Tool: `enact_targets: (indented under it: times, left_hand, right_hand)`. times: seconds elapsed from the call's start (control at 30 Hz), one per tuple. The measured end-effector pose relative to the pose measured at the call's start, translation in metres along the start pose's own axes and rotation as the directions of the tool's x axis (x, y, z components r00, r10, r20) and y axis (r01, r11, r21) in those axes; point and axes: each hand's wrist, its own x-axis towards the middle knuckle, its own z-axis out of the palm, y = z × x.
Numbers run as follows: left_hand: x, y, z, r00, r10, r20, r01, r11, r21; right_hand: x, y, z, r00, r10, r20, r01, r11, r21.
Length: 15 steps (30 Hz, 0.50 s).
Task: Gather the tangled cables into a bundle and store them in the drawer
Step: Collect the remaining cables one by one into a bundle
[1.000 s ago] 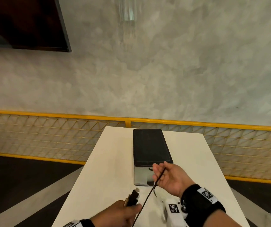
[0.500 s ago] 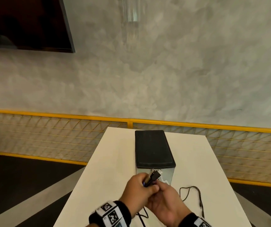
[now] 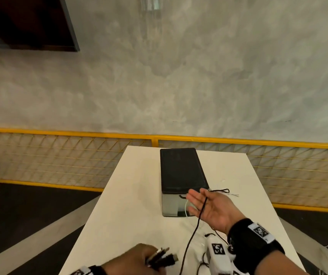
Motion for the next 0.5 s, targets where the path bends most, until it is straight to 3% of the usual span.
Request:
enact_targets:
  times: [0.03,0.07,0.1,0.17,0.23,0.33,0.5]
  left_hand:
    - [0.001,0.0,-0.004,0.995,0.071,0.067,-0.053,0.97,-0.238]
    - [0.002,0.014,-0.007,0.978,0.129,0.165,-0.034,0.875,-0.483]
    - [0.0,0.025,-0.01,0.962,0.225,0.155,-0.088,0.792,-0.604]
    - [0.007,0.048,-0.002,0.954,0.3,-0.022,-0.249,0.747,-0.617]
    - [0.009,0.075,0.005,0.931,0.349,-0.109,-0.345,0.736,-0.583]
    - [0.016,0.097,0.019,0.912,0.388,-0.135,-0.396,0.741,-0.543]
    - [0.023,0.096,0.036,0.932,0.346,-0.103,-0.344,0.764,-0.546]
  right_hand:
    - [-0.001,0.002,0.001,1.0,-0.004,0.011,0.005,1.0,-0.005]
    - [-0.003,0.004,0.002,0.999,-0.003,0.032,0.003,1.0,-0.011]
    - [-0.005,0.008,0.003,0.999,0.007,0.047,-0.006,1.0,-0.016]
    - [-0.008,0.019,0.006,0.997,0.006,0.076,-0.002,0.999,-0.054]
    - [-0.009,0.032,0.01,0.995,0.005,0.102,0.005,0.995,-0.1]
    - [-0.015,0.049,0.019,0.986,0.036,0.16,-0.013,0.99,-0.143]
    - [-0.024,0.057,0.024,0.988,0.069,0.136,-0.051,0.99,-0.128]
